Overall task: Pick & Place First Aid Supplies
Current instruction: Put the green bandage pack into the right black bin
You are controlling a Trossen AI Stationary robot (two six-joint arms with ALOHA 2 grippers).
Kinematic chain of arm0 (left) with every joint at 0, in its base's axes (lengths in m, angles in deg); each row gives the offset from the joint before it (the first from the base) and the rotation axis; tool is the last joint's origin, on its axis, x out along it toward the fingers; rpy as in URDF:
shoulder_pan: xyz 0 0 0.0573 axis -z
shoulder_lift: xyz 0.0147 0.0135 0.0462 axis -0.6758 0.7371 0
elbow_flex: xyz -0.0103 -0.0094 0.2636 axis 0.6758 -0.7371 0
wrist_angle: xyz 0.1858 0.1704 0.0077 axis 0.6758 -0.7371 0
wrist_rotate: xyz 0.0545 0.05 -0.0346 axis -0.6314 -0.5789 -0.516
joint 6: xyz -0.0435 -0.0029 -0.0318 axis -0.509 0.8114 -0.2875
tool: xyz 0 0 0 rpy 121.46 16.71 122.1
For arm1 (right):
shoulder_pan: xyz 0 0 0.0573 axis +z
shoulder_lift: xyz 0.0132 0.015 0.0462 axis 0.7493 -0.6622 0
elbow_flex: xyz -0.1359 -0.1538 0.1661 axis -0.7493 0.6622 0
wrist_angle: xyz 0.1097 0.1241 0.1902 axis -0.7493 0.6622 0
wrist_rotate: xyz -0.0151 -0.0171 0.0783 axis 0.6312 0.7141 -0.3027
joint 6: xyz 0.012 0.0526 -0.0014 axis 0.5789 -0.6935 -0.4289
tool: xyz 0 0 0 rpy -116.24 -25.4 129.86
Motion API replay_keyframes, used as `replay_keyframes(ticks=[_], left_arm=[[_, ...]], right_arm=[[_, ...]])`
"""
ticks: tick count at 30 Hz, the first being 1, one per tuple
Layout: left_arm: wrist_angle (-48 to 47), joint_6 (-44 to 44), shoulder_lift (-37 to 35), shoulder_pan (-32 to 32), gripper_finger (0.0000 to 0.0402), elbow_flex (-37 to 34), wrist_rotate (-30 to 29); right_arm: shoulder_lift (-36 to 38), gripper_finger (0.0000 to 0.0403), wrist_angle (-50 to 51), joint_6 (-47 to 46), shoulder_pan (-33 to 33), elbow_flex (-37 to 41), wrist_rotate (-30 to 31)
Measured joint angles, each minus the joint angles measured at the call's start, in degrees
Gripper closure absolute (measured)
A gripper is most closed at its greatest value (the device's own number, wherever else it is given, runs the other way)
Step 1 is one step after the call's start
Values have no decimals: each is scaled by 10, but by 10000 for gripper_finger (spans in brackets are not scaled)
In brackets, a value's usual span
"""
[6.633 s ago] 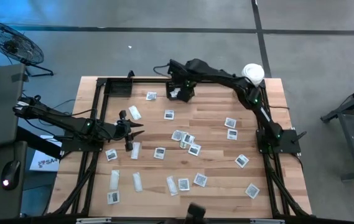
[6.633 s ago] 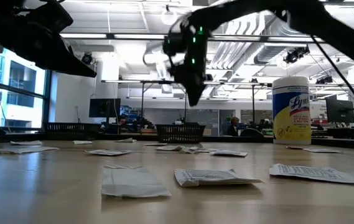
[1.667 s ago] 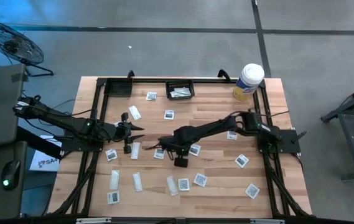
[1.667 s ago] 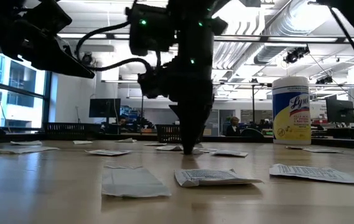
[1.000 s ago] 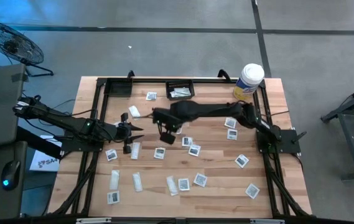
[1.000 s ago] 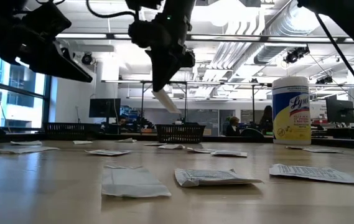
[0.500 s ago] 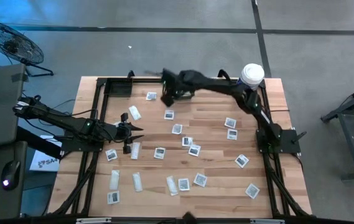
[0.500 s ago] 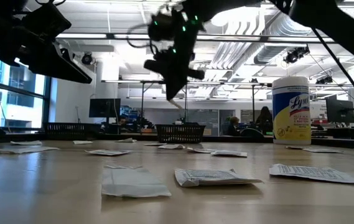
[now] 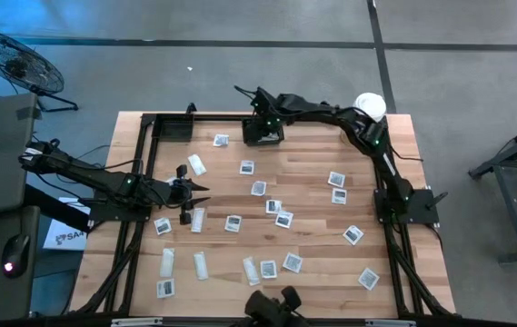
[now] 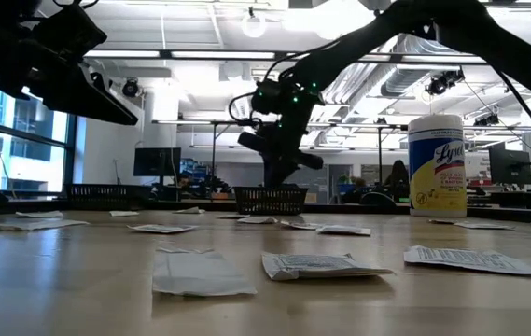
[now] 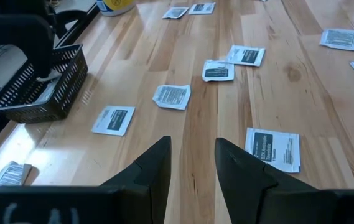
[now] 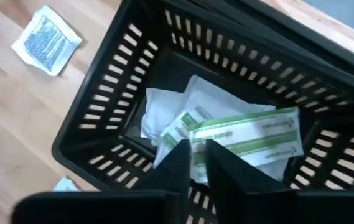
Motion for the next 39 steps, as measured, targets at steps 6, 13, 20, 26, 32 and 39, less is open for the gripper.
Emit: replay_keyframes(ticks=[6,13,20,26,32,39], left_arm=[[-1,0,0,0,280,0,1],[1,0,0,0,280,0,31],[2,1,0,0,280,0,30],[2,1,0,0,280,0,30],[-14,0,0,0,280,0,30],[-14,-8,0,0,280,0,31]], right_arm=[[0,291,2,18,11,-41,36],[0,270,69,59,63,-137,40],[1,280,185,72,162,-203,116],[1,286,278,-1,292,-188,149],[1,285,322,-151,415,-125,140],[9,286,400,-408,514,-28,124]])
